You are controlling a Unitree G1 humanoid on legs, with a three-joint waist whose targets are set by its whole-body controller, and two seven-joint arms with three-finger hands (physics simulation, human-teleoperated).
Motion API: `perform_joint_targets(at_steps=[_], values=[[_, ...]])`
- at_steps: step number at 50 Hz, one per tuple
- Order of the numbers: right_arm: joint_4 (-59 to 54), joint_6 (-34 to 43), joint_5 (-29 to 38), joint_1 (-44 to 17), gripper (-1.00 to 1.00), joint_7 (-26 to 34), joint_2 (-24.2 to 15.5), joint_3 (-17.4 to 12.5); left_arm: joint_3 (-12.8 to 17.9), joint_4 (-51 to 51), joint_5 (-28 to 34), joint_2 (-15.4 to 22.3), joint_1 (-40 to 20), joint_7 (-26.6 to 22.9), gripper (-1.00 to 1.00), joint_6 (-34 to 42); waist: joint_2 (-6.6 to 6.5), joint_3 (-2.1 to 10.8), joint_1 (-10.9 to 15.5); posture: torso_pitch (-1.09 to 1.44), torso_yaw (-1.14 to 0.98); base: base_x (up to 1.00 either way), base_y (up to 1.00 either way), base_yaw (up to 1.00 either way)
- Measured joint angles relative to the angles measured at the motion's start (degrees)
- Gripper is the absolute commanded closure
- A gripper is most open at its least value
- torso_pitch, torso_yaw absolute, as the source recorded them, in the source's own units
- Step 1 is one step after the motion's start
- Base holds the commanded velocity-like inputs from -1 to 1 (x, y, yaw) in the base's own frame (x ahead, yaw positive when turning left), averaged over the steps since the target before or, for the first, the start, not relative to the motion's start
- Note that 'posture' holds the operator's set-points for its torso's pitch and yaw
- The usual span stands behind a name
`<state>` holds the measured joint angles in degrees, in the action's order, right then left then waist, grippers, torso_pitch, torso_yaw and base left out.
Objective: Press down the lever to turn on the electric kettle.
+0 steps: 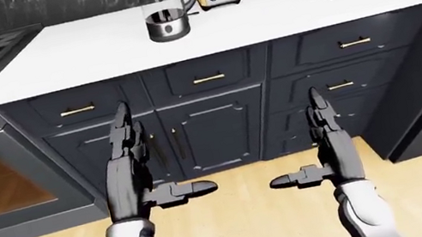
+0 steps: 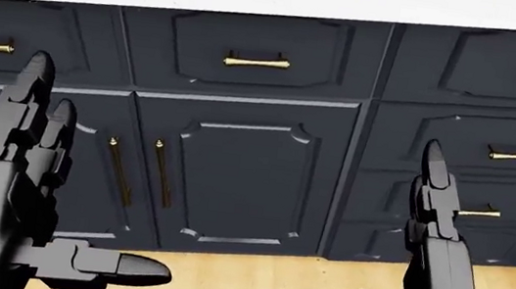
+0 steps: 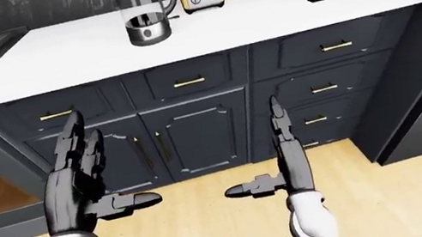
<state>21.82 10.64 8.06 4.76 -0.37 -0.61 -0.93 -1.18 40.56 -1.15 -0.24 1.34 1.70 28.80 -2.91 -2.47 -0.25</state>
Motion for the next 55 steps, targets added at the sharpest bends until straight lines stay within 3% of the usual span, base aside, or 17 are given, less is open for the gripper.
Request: perform_joint_targets(at_steps=[1,6,9,14,22,29,32,36,39,42,43,47,52,54,55], values=[[0.0,0.0,0.0,-0.4,-1.0,-0.1,0.0,-0.1,0.1,0.3,0.0,0.1,-0.1,0.0,-1.0,-0.1,-1.01,0.56,-0.3,0.0,0.0,0.0,0.0,0.0],[-1.6,0.8,0.2,-0.3,-1.0,0.3,0.3,0.7,1.1,-0.6,0.3,0.3,0.3,0.4,-1.0,0.3,2.84,0.82,0.2,0.0,0.0,0.0,0.0,0.0],[-0.9,1.2,0.5,0.0,-1.0,0.1,0.2,0.3,0.8,-1.1,0.3,0.2,0.5,0.4,-1.0,0.7,3.72,1.12,0.3,0.0,0.0,0.0,0.0,0.0],[0.3,1.2,1.1,0.0,-1.0,-0.6,0.3,0.1,0.5,-0.8,0.1,0.2,0.3,0.2,-1.0,0.5,3.52,1.85,0.4,0.0,0.0,0.0,0.0,0.03],[0.1,1.3,1.1,-0.1,-1.0,-0.8,0.1,0.0,0.4,-0.2,0.1,0.1,0.3,0.2,-1.0,0.1,2.75,1.18,1.0,0.0,0.0,0.0,0.0,0.24],[-0.5,1.0,1.2,-0.3,-1.0,-1.0,0.0,-0.6,0.0,-0.2,-0.1,0.0,0.3,0.0,-1.0,0.3,1.28,0.58,0.8,0.0,0.0,0.0,0.0,0.25],[-1.4,1.0,1.0,-0.7,-1.0,-0.8,0.2,0.0,0.7,-0.5,0.1,0.3,0.4,0.2,-1.0,0.5,1.97,0.62,1.4,0.0,0.0,0.0,0.0,0.25],[-0.7,1.0,1.1,-0.3,-1.0,-0.6,0.5,0.9,1.0,-0.8,0.4,0.4,0.6,0.6,-1.0,0.5,1.68,0.64,1.9,0.0,0.0,0.0,0.0,0.25],[-0.1,1.1,1.3,0.0,-1.0,-0.8,0.5,0.8,0.6,-0.3,0.3,0.3,0.4,0.5,-1.0,0.3,3.29,0.57,1.6,0.0,0.0,0.0,0.0,0.24],[0.7,0.9,1.4,0.0,-1.0,-1.0,0.4,0.5,0.3,0.2,0.3,0.2,0.1,0.3,-1.0,-0.3,6.33,0.47,1.1,0.0,0.0,0.0,0.0,0.25],[0.5,0.8,1.4,-0.1,-1.0,-1.1,0.1,0.1,-0.1,-0.1,0.2,-0.2,0.2,0.2,-1.0,-0.5,5.5,0.1,0.5,0.0,0.0,0.0,0.0,0.24],[-1.3,1.0,1.3,-0.1,-1.0,-1.4,-0.1,-1.0,-0.6,-1.3,-0.1,0.0,0.6,-0.1,-1.0,0.4,5.76,0.42,0.4,0.0,0.0,0.0,0.0,0.22],[-1.1,0.1,1.2,-0.9,-1.0,-1.3,-0.2,-0.6,0.0,0.2,0.2,0.0,0.3,0.2,-1.0,-0.1,2.71,-0.12,-0.5,0.0,0.0,0.0,0.0,0.0],[-1.0,0.0,1.0,-0.8,-1.0,-1.1,-0.2,-0.7,-0.3,0.4,0.1,0.0,0.1,0.1,-1.0,-0.2,0.65,0.58,-1.1,0.0,0.0,0.0,0.0,0.0],[-1.2,0.0,1.0,-0.8,-1.0,-1.0,0.1,-0.6,-0.1,0.1,0.1,0.3,0.1,0.0,-1.0,-0.2,1.05,0.66,-1.0,0.0,0.0,0.0,0.0,0.0]])
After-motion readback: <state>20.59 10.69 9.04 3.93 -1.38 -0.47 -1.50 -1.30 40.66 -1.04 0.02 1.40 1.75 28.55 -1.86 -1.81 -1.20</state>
